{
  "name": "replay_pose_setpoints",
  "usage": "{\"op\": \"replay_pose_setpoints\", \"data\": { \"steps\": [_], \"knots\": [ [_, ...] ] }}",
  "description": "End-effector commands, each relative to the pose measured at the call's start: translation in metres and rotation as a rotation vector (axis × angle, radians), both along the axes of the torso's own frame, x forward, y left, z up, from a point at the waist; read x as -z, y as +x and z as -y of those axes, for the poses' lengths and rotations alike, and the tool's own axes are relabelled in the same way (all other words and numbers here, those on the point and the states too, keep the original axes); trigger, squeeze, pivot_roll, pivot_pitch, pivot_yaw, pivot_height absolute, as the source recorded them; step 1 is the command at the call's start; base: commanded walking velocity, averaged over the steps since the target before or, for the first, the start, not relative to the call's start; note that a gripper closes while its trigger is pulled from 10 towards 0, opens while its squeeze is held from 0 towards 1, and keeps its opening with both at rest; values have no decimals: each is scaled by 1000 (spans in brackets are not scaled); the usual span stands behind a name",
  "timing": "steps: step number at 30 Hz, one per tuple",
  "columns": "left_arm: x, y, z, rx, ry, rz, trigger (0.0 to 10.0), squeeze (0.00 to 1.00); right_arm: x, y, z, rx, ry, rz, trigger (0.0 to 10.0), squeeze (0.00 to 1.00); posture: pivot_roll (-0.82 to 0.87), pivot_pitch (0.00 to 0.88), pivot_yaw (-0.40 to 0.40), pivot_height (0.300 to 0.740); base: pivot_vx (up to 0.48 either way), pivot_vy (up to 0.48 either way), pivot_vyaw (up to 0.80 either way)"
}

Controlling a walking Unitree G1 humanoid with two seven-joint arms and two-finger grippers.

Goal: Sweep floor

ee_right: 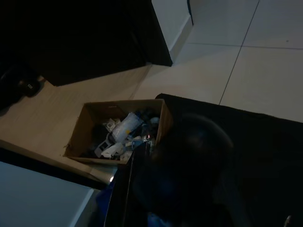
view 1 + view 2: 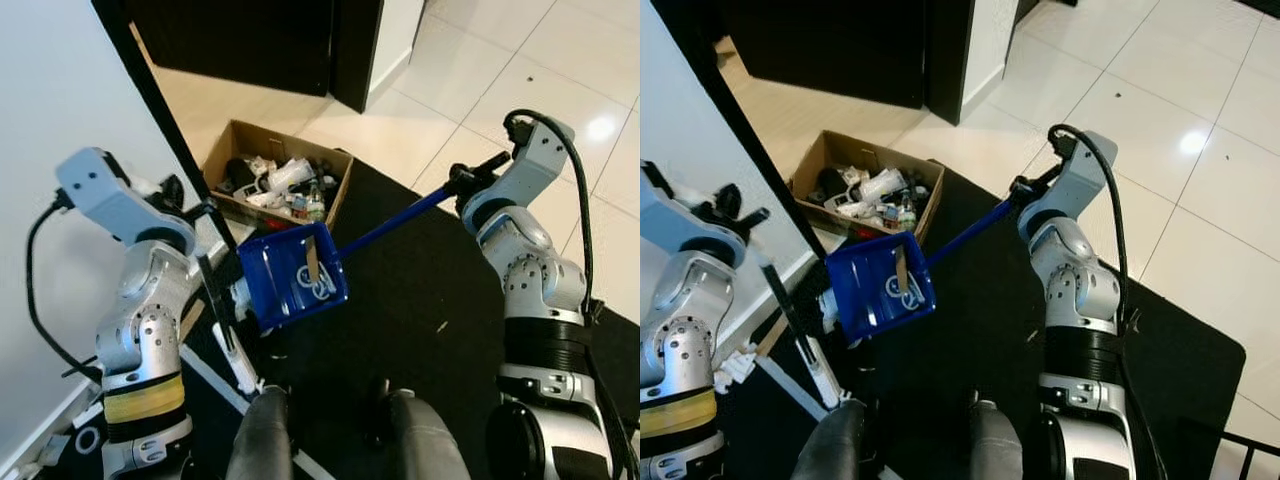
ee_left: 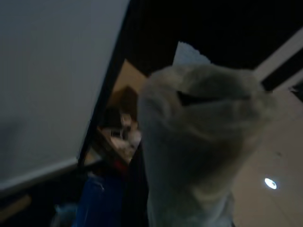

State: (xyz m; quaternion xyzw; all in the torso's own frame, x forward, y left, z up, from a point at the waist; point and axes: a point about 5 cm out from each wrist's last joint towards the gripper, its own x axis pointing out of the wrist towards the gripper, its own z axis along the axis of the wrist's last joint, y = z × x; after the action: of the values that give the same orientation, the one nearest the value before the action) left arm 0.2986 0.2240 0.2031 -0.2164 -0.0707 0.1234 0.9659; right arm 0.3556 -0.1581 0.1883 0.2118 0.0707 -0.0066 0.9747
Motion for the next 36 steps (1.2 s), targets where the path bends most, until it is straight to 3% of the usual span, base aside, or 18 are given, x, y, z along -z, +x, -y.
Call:
{"op": "replay_pose_setpoints", "data": {
  "steps": [1,6,7,12,14,18,21,29,36],
  "knots": [
    [-10,-2,-6,-50,45,64,10000,0,-11,0,0,-1,24,41,10000,0,20,83,-8,740,0,0,0],
    [-4,-3,-8,-80,39,49,10000,0,-22,2,2,13,-5,94,10000,0,14,75,-3,740,73,0,0],
    [1,-3,-2,-54,37,40,10000,0,-30,3,1,12,-27,137,10000,0,19,72,0,740,0,0,0],
    [0,-2,4,-12,61,51,10000,0,-33,4,-1,7,-38,157,10000,0,24,71,0,740,0,0,0],
    [-9,-2,12,44,123,95,10000,0,-36,5,-4,5,-46,174,10000,0,26,67,0,740,0,0,0],
    [-15,0,16,56,235,99,10000,0,-39,6,-5,5,-41,182,10000,0,26,67,-3,740,0,0,0],
    [-13,1,16,52,266,93,10000,0,-39,7,-4,5,-42,181,10000,0,25,67,-4,740,0,0,0],
    [-7,4,15,27,279,66,10000,0,-38,7,-7,-1,-46,179,10000,0,25,72,-6,740,0,0,0],
    [-4,5,16,27,290,62,10000,0,-40,7,-8,-7,-47,186,10000,0,24,73,-9,740,92,-380,0]
  ]
}}
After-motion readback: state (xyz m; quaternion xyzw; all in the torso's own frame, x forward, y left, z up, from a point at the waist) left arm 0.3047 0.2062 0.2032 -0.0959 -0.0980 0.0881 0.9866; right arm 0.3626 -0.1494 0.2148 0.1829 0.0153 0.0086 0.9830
